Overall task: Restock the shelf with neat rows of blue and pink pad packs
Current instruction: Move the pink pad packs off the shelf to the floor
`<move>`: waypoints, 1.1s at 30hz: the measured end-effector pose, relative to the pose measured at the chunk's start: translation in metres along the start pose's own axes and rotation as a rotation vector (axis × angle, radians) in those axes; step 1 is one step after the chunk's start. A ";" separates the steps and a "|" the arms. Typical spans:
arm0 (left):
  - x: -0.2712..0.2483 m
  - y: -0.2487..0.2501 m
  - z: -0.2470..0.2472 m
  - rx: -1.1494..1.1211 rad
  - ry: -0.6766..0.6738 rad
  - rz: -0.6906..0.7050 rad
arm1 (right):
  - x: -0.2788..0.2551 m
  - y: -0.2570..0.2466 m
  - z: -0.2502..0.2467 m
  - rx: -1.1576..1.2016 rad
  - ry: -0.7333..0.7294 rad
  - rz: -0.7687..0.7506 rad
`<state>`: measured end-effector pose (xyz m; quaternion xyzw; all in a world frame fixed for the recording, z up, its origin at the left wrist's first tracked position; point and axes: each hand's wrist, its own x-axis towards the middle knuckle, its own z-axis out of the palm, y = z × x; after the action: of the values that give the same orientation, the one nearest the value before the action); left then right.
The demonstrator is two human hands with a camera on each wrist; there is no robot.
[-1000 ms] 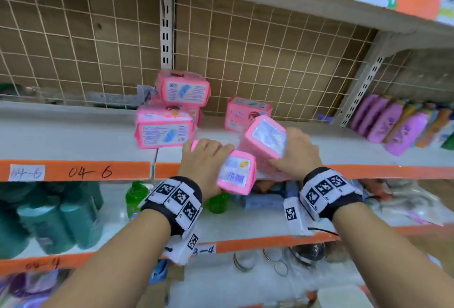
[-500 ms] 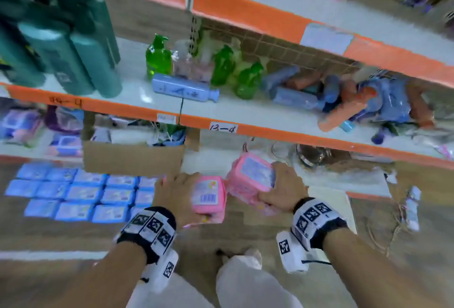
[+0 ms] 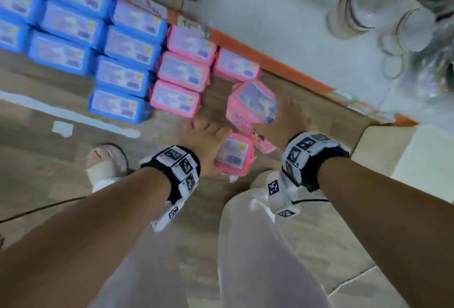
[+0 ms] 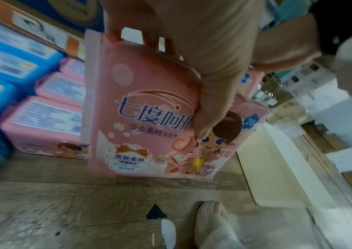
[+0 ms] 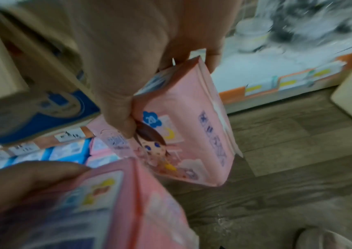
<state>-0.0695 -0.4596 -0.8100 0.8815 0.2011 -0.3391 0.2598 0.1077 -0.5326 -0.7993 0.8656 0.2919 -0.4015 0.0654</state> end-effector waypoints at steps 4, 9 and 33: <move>0.078 -0.019 0.054 0.072 0.023 0.039 | 0.079 -0.001 0.060 -0.049 0.046 -0.148; 0.140 -0.040 0.091 0.106 0.202 0.035 | 0.148 0.000 0.094 -0.177 0.151 -0.280; 0.193 -0.066 0.130 0.260 0.130 -0.160 | 0.177 0.029 0.149 -0.327 0.037 -0.478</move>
<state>-0.0356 -0.4504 -1.0496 0.9089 0.2416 -0.3243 0.1022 0.1153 -0.5283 -1.0322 0.7575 0.5496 -0.3373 0.1022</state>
